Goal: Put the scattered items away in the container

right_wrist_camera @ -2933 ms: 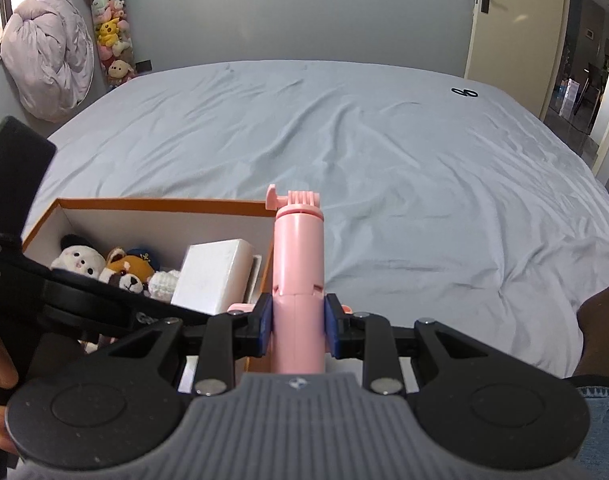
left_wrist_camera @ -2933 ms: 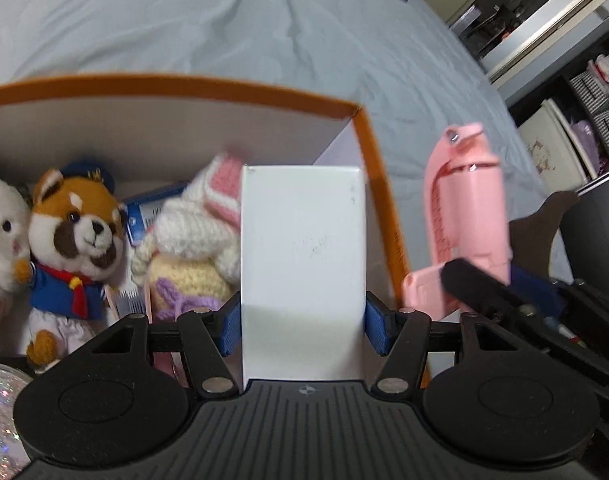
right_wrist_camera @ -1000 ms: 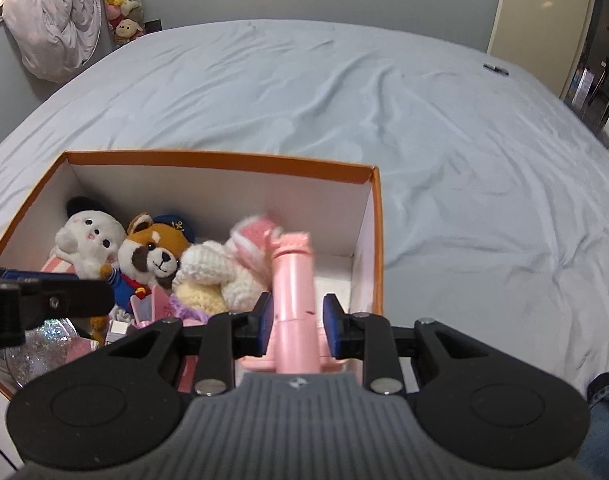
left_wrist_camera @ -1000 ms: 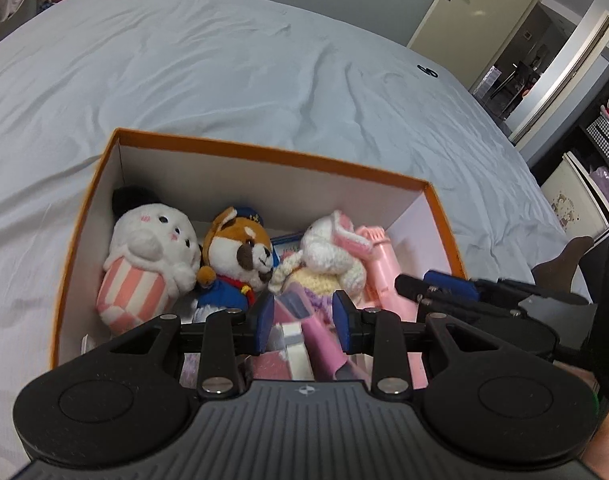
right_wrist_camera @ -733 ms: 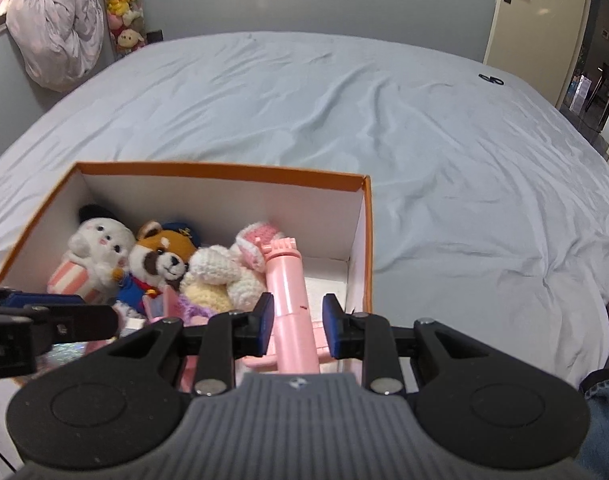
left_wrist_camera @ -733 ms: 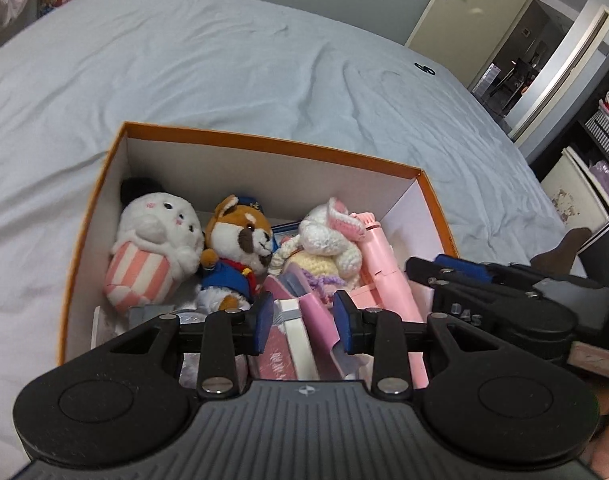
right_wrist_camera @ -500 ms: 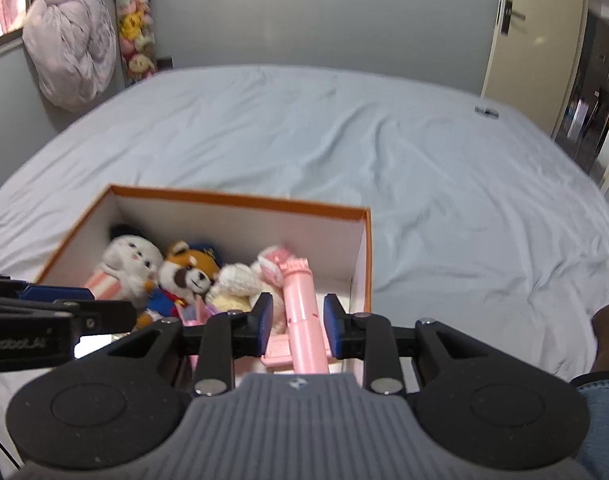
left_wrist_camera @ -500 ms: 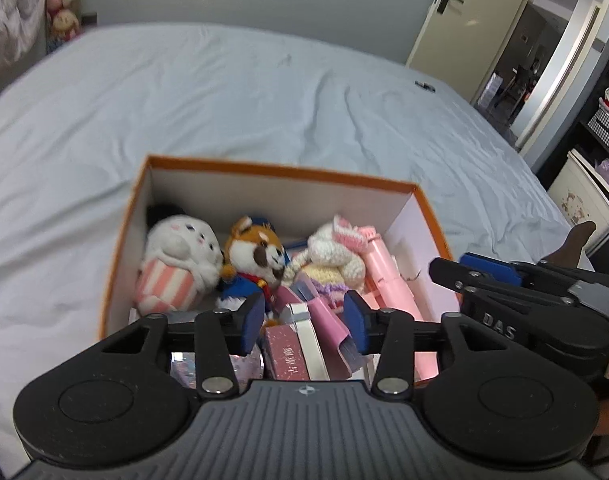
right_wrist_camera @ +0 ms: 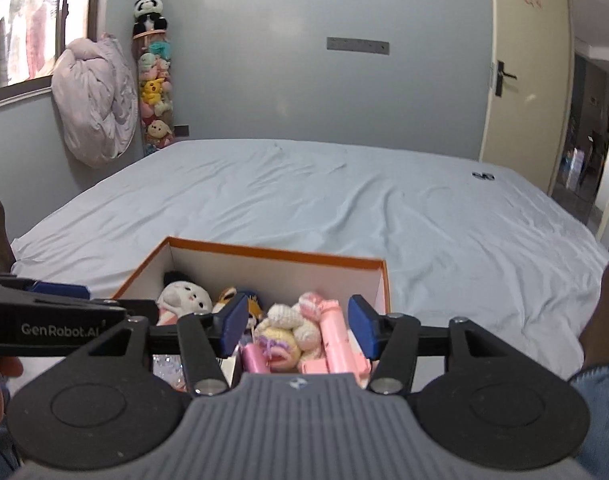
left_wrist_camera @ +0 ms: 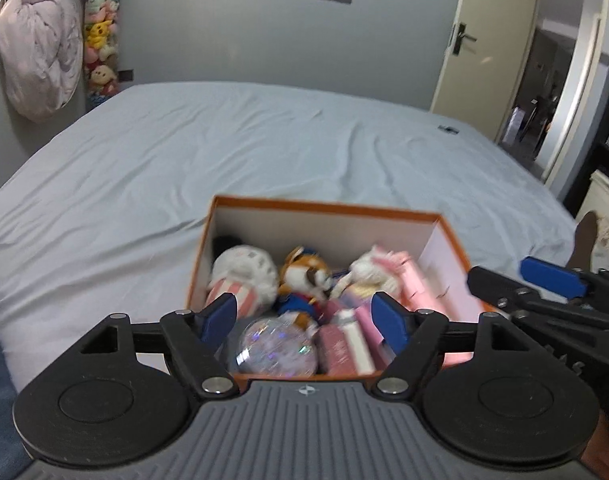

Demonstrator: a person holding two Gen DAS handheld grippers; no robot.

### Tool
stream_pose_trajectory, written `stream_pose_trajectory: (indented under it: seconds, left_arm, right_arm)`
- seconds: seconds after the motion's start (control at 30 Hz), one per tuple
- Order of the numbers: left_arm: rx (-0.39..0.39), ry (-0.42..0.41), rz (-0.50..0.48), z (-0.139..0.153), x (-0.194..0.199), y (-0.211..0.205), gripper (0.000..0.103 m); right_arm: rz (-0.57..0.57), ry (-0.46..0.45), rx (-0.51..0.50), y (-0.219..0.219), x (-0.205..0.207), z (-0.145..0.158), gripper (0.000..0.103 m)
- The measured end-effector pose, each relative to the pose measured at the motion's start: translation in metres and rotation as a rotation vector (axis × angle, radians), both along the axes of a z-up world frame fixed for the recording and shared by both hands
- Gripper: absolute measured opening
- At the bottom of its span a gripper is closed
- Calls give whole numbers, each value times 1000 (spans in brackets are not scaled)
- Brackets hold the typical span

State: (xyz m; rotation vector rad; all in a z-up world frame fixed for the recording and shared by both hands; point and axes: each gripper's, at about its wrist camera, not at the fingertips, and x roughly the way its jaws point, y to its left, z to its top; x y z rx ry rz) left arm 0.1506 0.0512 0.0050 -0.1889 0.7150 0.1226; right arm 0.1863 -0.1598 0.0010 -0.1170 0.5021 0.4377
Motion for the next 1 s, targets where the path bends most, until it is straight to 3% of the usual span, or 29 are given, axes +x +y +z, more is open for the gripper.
stream_pose_trajectory:
  seconds: [0.3, 0.63, 1.0]
  left_arm:
    - [-27, 22, 27, -36, -3, 7, 87]
    - [63, 5, 16, -52, -4, -5, 87]
    - [128, -27, 33, -65, -2, -5, 88]
  right_arm:
    - [-54, 61, 52, -2, 6, -38, 72]
    - [-63, 22, 15, 8, 6, -65, 74]
    - [-81, 51, 13, 10, 6, -85, 82]
